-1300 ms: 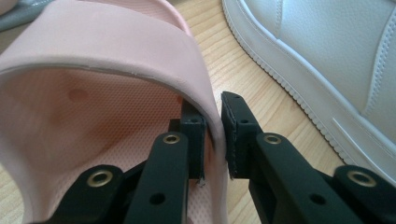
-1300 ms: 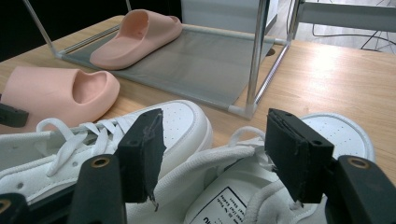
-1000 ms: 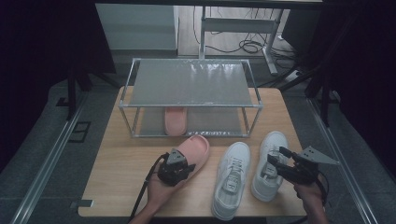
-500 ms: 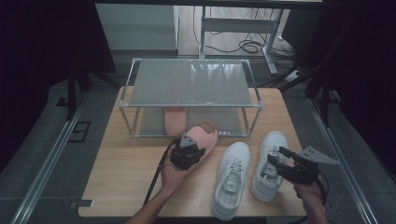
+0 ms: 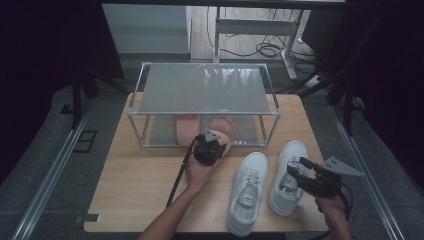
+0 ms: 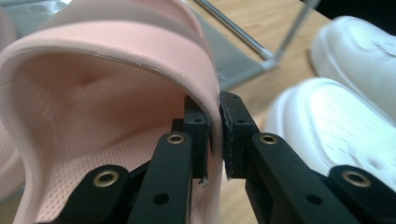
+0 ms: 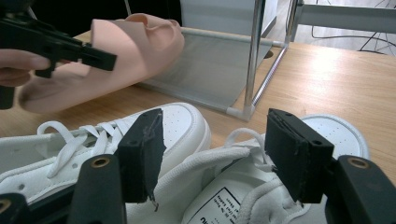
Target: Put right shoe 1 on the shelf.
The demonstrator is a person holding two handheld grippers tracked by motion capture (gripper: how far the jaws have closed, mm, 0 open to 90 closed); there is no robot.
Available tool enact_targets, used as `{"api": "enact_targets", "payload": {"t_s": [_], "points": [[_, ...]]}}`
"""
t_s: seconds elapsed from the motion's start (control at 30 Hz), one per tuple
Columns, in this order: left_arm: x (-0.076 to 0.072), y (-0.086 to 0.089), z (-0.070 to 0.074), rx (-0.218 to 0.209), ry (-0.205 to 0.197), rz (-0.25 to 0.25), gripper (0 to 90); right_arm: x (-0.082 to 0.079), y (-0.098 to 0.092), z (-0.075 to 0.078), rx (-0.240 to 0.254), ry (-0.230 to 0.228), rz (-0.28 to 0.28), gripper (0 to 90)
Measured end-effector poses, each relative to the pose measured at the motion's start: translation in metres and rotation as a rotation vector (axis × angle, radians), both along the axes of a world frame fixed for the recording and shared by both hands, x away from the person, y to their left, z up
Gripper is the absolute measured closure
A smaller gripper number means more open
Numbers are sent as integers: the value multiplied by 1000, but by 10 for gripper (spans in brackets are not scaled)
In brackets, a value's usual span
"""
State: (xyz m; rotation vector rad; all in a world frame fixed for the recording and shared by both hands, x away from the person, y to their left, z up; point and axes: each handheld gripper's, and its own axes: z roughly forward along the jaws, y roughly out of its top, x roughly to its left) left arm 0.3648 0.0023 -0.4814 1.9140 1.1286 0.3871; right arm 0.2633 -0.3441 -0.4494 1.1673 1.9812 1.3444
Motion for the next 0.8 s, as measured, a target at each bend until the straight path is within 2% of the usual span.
{"api": "enact_targets", "payload": {"t_s": [0.3, 0.47, 0.6, 0.8], "points": [[21, -14, -11, -9, -12, 84, 826, -1, 1, 1, 2, -5, 3, 375], [33, -21, -19, -19, 15, 115, 825, -2, 1, 2, 2, -6, 6, 375], [42, -25, -18, -20, 10, 140, 824, -2, 0, 3, 6, -9, 2, 375], [53, -25, -24, -27, -2, 220, 828, -4, 0, 4, 9, -12, 4, 375]]}}
